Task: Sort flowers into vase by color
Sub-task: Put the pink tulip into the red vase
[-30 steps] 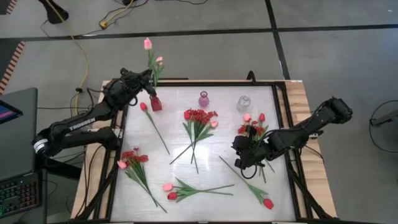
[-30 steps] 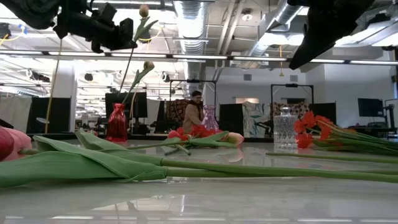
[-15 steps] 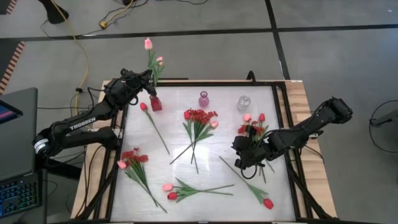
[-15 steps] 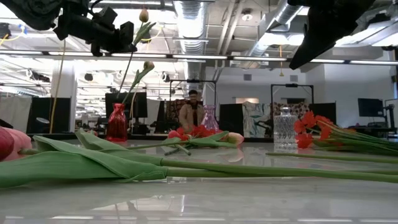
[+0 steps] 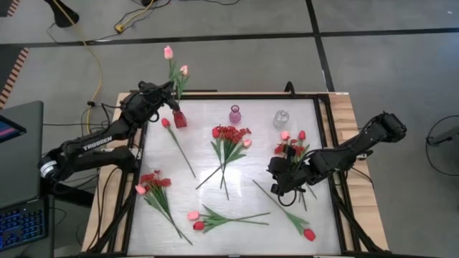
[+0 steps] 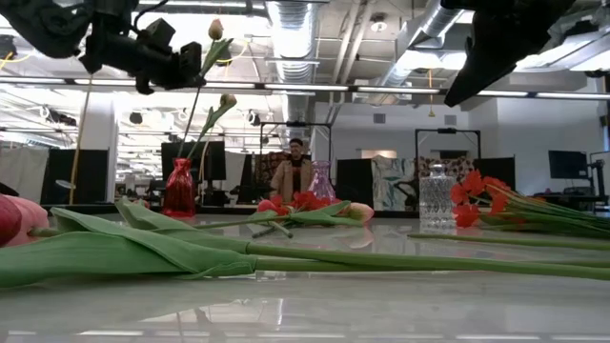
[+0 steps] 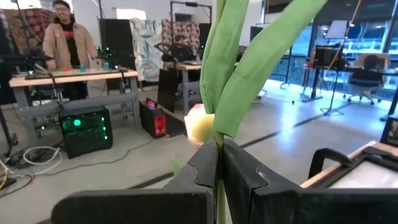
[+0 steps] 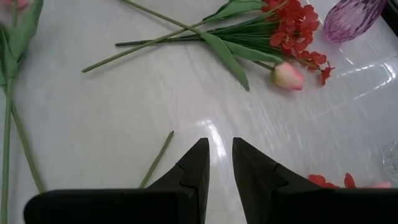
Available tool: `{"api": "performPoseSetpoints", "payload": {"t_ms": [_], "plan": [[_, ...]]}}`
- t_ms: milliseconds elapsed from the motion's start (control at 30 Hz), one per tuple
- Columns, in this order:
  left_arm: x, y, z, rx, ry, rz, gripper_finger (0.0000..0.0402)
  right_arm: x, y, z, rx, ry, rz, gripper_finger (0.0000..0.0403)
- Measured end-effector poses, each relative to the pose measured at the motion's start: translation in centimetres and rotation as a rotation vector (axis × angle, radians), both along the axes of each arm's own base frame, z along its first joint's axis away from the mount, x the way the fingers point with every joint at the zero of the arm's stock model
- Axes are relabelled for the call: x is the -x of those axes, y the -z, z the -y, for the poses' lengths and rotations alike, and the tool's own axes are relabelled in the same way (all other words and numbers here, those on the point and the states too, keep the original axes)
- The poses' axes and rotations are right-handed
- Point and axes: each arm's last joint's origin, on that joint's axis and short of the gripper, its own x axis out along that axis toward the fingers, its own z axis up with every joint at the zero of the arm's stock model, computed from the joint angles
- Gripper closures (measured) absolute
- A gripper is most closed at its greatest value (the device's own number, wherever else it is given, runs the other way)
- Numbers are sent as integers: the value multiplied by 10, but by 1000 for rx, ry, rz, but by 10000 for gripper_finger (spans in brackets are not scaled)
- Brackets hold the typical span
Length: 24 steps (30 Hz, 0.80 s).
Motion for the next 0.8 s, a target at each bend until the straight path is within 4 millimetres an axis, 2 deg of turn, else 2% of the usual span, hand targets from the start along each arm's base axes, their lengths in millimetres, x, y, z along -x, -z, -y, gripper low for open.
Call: {"api": "performPoseSetpoints", "payload": {"t_ms": [667,800], "plan": [[8,26,-2,48,27,-18,401,-3,-2,-1,-13,0,28,306],[8,37,-2,90,27,-22,401,-3,-2,-1,-14,-1,33,306]]}}
